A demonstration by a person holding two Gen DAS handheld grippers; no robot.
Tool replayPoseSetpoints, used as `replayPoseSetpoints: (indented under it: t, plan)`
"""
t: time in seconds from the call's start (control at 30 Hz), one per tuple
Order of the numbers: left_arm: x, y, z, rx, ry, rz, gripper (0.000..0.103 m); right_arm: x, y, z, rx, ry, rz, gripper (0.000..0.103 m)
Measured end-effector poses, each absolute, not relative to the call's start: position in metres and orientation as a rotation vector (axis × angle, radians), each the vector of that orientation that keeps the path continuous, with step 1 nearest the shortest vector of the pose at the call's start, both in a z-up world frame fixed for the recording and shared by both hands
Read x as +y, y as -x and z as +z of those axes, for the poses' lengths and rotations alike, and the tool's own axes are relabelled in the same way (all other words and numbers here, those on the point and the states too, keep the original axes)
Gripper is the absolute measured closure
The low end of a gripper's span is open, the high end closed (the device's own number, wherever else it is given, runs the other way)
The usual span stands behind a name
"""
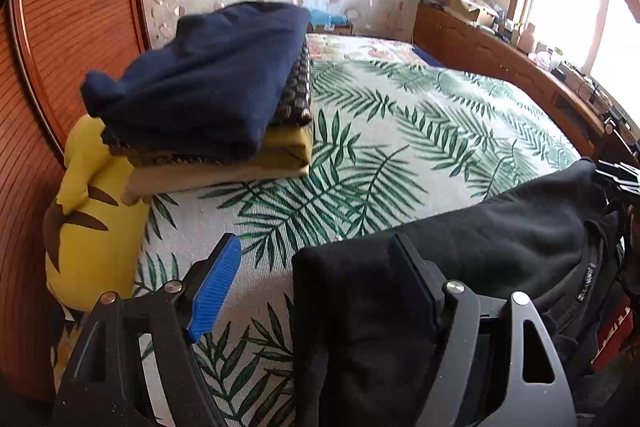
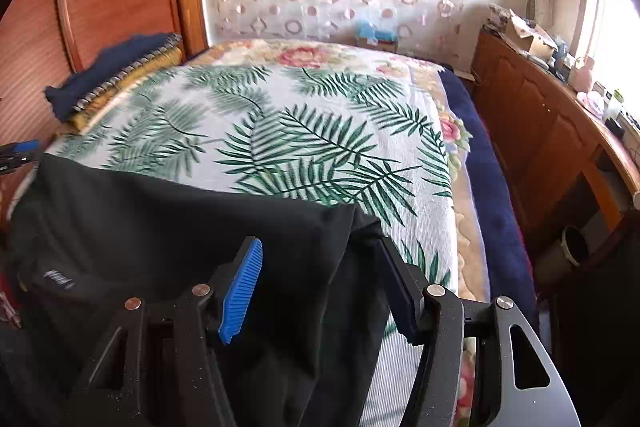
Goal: Fold small clothes
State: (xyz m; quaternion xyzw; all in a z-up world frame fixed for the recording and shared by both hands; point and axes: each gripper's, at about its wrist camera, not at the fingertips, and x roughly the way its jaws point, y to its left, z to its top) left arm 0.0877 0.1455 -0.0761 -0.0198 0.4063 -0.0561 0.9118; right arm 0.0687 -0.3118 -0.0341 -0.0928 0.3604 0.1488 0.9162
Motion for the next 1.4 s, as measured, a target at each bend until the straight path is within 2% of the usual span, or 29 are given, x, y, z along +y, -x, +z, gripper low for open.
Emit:
replayPoseSetpoints:
  t: [0.27, 0.6, 0.67, 0.7, 0.77, 0.8, 0.83, 0.87, 0.93, 1.1, 1.4]
  plan:
    - [0.146, -0.090, -0.092, 0.878, 0.040, -0.119, 0.026, -0.321, -0.099, -0.051, 0.817, 0.164, 0.271, 0.038]
    - [0.149, -0.094, -0.102, 0.915, 0.056, -0.152, 0.027, -0.325, -0.100, -0.053, 0.801, 0.134, 0.291, 0.036]
    - [0.148, -0.093, -0.101, 0.909, 0.055, -0.181, 0.040, -0.325, -0.101, -0.054, 0.801, 0.138, 0.295, 0.038]
    - [0.147, -0.093, -0.100, 0.908, 0.052, -0.201, 0.046, -0.324, -0.101, -0.054, 0.799, 0.138, 0.303, 0.045]
    - [0.142, -0.091, -0.099, 0.912, 0.033, -0.262, 0.068, -0.319, -0.100, -0.055, 0.790, 0.160, 0.338, 0.060]
    - [0.140, -0.091, -0.098, 0.915, 0.027, -0.272, 0.073, -0.316, -0.099, -0.055, 0.787, 0.171, 0.359, 0.069]
    - [0.138, -0.091, -0.097, 0.917, 0.034, -0.289, 0.086, -0.314, -0.098, -0.054, 0.783, 0.181, 0.376, 0.081]
    - [0.138, -0.089, -0.096, 0.910, 0.049, -0.301, 0.091, -0.312, -0.096, -0.054, 0.780, 0.196, 0.390, 0.087]
    - [0.136, -0.082, -0.087, 0.872, 0.053, -0.289, 0.093, -0.311, -0.092, -0.053, 0.787, 0.195, 0.419, 0.091]
    - [0.133, -0.045, -0.039, 0.711, 0.087, -0.308, 0.094, -0.319, -0.071, -0.032, 0.732, 0.118, 0.439, 0.092]
    - [0.118, 0.004, 0.056, 0.478, 0.107, -0.425, 0.094, -0.331, 0.006, 0.061, 0.492, 0.108, 0.454, 0.093]
